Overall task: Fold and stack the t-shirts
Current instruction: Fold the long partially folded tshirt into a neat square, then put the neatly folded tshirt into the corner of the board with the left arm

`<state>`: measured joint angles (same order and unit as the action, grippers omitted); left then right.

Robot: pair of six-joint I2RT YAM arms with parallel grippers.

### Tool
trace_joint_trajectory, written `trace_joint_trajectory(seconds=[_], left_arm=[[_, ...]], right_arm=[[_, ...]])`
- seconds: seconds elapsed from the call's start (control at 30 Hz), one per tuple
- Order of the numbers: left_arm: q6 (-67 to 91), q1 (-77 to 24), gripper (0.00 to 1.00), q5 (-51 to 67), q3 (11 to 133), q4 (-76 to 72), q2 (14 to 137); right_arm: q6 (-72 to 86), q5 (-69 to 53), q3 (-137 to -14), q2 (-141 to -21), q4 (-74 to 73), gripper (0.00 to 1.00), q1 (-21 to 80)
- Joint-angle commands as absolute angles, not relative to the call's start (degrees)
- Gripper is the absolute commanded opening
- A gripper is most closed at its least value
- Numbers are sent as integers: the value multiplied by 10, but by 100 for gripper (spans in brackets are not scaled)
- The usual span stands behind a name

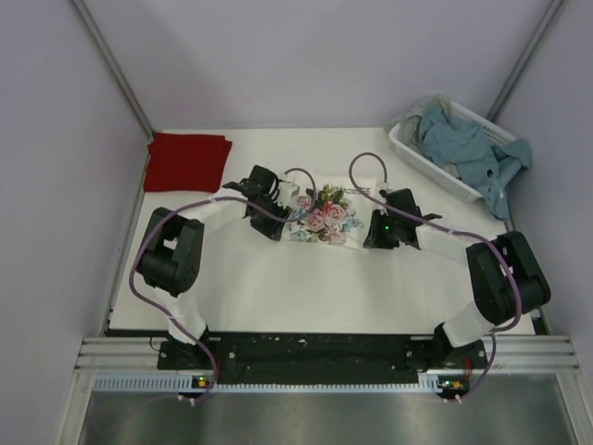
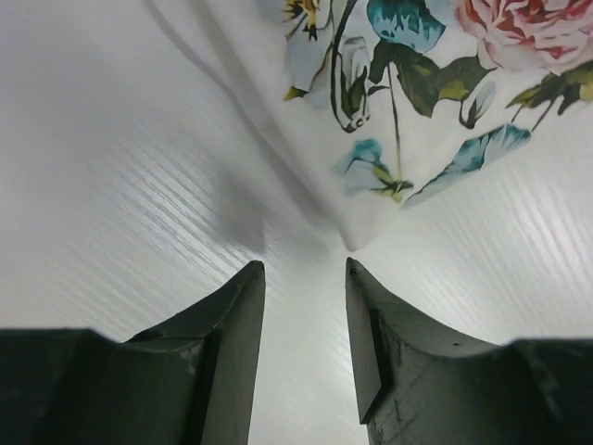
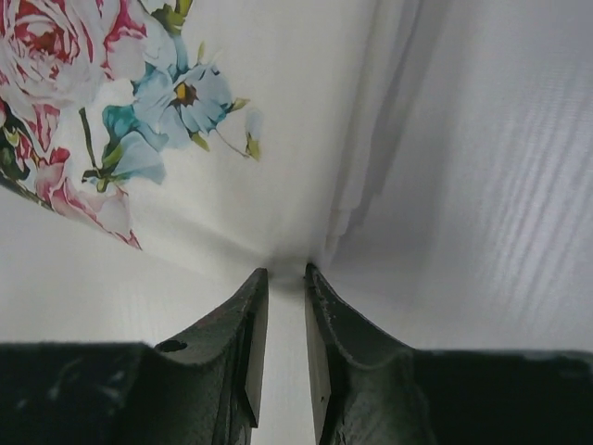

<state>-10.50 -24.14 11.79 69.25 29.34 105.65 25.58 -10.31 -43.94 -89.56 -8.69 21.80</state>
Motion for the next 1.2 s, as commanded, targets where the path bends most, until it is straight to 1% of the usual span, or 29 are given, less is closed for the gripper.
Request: trace_joint_trajectory(seconds=[0.0,0.07,0.17,0.2,0.27,0.3,0.43,0.6,0.73,0.83,1.0,1.03,1.1,1.17], left_arm=[[-120,-226,47,189,712,331,972],[-95,-210,51,221,727,313,955],[-34,-193,58,231,757,261,970],[-16,-192,69,230,774,254,989],[22,-192,94,225,822,262,1044],[33,-192,99,228,838,266,1070],[68,-192,99,218,893,268,1145],[94,-192,99,218,943,260,1208],[115,-193,98,259,980,262,1253],[131,-196,93,296,1001,272,1282],[148,-197,79,345,1012,279,1313],[149,-197,74,355,1015,279,1318],[152,-197,59,373,1020,279,1324],[152,-195,37,386,1027,274,1321]], right_arm=[[230,-74,-459,-851,-146,29,180],[222,-69,-485,-842,-155,38,166],[214,-70,-521,-853,-161,45,141],[214,-73,-533,-862,-161,46,135],[213,-76,-556,-881,-160,48,127],[212,-77,-569,-890,-160,48,125],[207,-86,-595,-923,-160,50,123],[207,-88,-592,-936,-154,50,124],[208,-96,-590,-949,-146,50,124],[208,-99,-586,-955,-142,50,123],[207,-96,-583,-948,-138,51,124],[206,-95,-583,-946,-138,51,123],[204,-95,-582,-940,-137,51,123],[202,-93,-580,-929,-139,51,124]])
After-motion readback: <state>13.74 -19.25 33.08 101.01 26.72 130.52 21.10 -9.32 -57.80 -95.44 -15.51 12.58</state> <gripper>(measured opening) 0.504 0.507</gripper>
